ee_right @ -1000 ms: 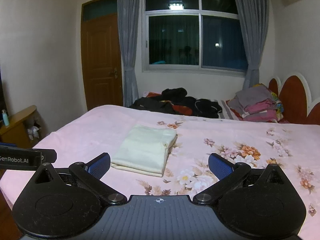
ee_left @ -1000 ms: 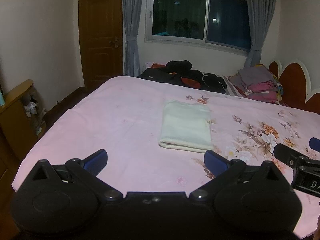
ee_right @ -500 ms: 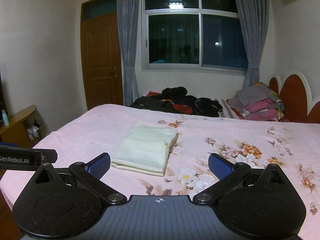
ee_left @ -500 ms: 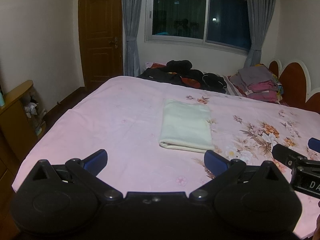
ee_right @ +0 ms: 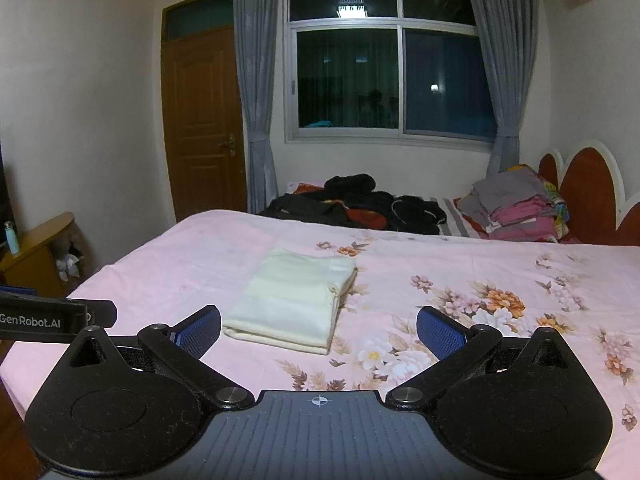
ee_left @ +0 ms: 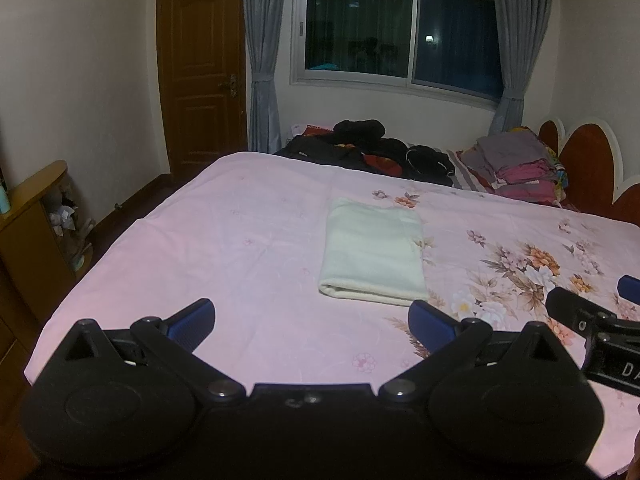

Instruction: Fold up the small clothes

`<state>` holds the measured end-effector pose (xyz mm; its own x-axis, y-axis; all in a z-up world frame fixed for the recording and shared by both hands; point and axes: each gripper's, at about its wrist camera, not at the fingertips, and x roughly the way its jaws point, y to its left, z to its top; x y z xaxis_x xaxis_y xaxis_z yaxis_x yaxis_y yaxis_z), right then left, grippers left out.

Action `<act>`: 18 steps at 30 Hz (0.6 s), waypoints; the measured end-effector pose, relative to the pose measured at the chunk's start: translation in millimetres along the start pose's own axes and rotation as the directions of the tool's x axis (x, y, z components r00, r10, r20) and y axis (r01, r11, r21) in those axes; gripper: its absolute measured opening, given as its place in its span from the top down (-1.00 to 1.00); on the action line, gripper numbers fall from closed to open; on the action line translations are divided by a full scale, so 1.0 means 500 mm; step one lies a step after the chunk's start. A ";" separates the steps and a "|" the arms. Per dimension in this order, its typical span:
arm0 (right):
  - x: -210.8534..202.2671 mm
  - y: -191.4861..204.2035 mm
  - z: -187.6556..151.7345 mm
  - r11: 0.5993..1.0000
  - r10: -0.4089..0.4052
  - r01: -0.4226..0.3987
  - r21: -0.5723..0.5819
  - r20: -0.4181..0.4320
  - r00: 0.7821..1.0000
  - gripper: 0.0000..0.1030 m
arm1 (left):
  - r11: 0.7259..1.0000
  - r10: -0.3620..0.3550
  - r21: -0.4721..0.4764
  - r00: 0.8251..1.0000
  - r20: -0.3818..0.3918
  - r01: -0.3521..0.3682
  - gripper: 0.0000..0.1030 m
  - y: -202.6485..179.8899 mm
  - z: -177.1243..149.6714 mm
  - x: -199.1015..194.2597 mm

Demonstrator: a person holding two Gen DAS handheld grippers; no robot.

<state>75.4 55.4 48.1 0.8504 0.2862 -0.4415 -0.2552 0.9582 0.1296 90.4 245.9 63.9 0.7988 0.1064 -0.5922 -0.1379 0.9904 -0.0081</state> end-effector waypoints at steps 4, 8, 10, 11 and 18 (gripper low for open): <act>0.003 0.001 -0.001 1.000 0.001 -0.001 0.001 -0.003 1.000 -1.00 | 1.000 -0.002 0.002 1.000 -0.003 0.002 -0.99 0.001 -0.001 0.002; 0.003 0.001 -0.002 1.000 0.000 0.000 0.002 -0.004 1.000 -1.00 | 1.000 -0.003 0.004 1.000 -0.005 0.003 -0.99 0.003 -0.001 0.002; 0.003 0.002 -0.003 1.000 0.000 0.000 0.005 -0.005 1.000 -1.00 | 1.000 -0.004 0.007 1.000 -0.006 0.004 -0.99 0.004 0.000 0.004; 0.003 0.001 -0.003 1.000 0.000 0.000 0.007 -0.005 1.000 -1.00 | 1.000 -0.004 0.008 1.000 -0.007 0.005 -0.99 0.003 0.000 0.005; 0.009 0.000 -0.007 1.000 -0.003 0.004 0.011 -0.012 1.000 -1.00 | 1.000 -0.014 0.018 1.000 -0.017 0.014 -0.99 0.004 0.001 0.017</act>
<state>77.6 56.8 43.0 0.8457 0.2828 -0.4526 -0.2471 0.9592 0.1376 97.1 248.9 59.3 0.7906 0.0913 -0.6055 -0.1163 0.9932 -0.0021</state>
